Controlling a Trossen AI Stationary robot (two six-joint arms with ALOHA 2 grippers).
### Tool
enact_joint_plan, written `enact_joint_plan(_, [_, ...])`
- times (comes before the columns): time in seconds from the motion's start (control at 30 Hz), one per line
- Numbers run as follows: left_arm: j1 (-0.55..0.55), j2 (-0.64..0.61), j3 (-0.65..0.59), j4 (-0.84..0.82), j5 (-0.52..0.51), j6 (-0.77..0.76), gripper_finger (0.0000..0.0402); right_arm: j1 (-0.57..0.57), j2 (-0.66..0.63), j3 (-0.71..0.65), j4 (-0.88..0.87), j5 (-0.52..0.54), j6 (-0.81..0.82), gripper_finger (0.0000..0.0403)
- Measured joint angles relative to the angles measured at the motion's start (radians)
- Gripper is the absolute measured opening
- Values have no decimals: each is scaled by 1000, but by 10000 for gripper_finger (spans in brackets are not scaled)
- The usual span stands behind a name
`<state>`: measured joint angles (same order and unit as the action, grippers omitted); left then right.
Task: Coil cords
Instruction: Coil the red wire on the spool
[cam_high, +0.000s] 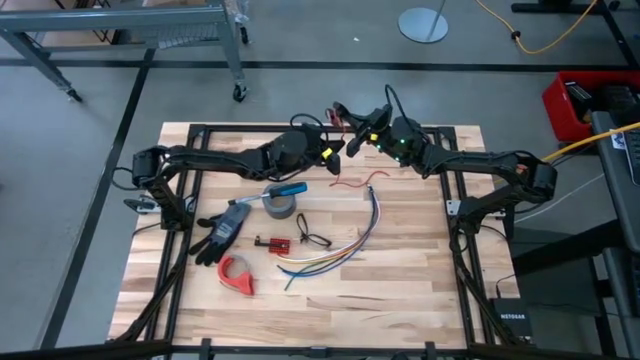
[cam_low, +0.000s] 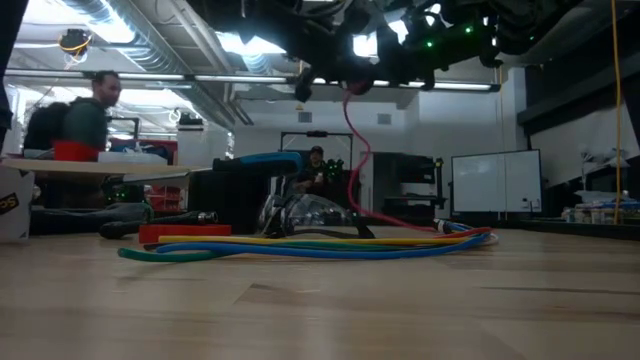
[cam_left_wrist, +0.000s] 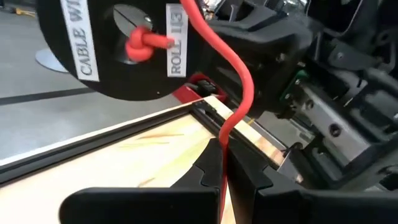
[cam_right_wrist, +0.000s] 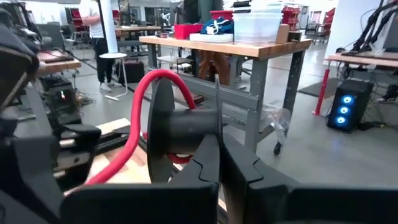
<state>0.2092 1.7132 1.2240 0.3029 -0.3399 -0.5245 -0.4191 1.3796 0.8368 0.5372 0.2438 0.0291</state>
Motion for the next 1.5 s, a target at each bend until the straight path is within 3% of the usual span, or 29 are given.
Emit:
enact_joint_plan(0.27, [1,26,2,14,31,-28,0,1,2,0,109,-63,33,1])
enact_joint_plan(0.7, [-3,31,0,143,55,54,0,0,1,1,66,-62,46,1])
enact_joint_plan(0.87, [-3,31,0,156,52,68,0,0,24,2,71,-111,63,1])
enact_joint_plan(1.23, [-4,29,-1,57,50,86,0,-16,89,1,71,-211,122,1])
enact_joint_plan(1.5, [-7,29,0,-41,92,86,0,-10,90,14,180,-319,183,1])
